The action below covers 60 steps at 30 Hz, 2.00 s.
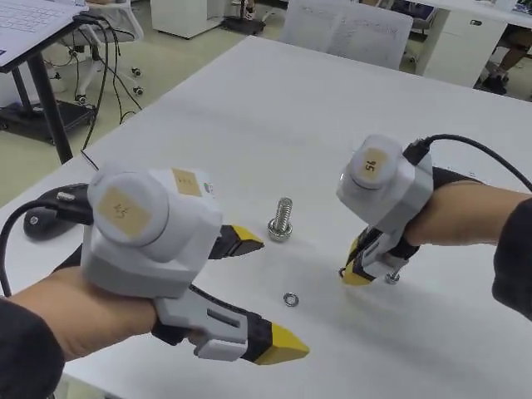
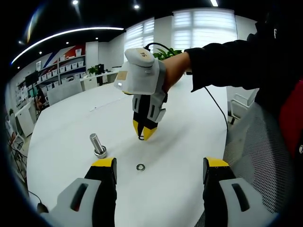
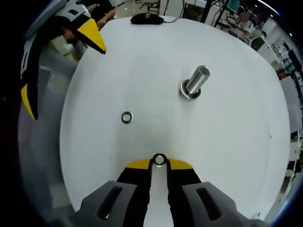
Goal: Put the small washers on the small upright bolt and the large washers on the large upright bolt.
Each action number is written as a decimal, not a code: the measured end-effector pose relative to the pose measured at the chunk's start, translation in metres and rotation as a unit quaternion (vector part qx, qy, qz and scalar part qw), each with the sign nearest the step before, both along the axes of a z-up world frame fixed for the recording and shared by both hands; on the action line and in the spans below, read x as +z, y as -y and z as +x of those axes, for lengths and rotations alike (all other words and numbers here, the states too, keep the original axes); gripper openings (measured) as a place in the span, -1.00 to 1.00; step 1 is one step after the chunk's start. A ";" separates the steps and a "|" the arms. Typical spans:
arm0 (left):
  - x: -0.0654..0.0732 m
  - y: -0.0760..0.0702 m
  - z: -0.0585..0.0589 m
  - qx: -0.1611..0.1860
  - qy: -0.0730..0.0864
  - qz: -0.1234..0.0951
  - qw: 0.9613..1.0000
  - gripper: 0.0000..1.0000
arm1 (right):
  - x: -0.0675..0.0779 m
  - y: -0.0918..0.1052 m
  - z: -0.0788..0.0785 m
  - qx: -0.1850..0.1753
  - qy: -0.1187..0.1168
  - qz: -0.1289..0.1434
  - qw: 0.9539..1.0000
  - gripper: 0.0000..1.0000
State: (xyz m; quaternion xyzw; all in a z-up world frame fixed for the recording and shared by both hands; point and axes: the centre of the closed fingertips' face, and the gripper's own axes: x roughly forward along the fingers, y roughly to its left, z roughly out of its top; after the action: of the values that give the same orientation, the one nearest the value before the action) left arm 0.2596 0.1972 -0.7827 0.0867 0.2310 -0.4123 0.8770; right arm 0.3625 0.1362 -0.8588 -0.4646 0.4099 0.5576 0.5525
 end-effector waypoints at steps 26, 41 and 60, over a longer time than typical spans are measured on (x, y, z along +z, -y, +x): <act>0.001 0.000 -0.002 -0.003 0.001 -0.001 1.000 0.48 | 0.012 0.049 -0.008 -0.046 0.001 -0.002 0.999 -0.73; 0.000 -0.001 -0.003 -0.004 -0.001 0.002 1.000 0.48 | 0.030 0.067 0.005 -0.071 0.019 0.003 0.997 -0.73; 0.000 -0.001 -0.004 -0.003 -0.001 0.002 1.000 0.47 | 0.050 0.058 0.025 -0.075 0.051 0.024 0.996 -0.73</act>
State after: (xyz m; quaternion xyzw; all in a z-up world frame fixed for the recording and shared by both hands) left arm 0.2560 0.1977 -0.7831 0.0889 0.2330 -0.4145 0.8752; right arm 0.3877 0.0778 -0.8086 -0.4470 0.4013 0.4999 0.6239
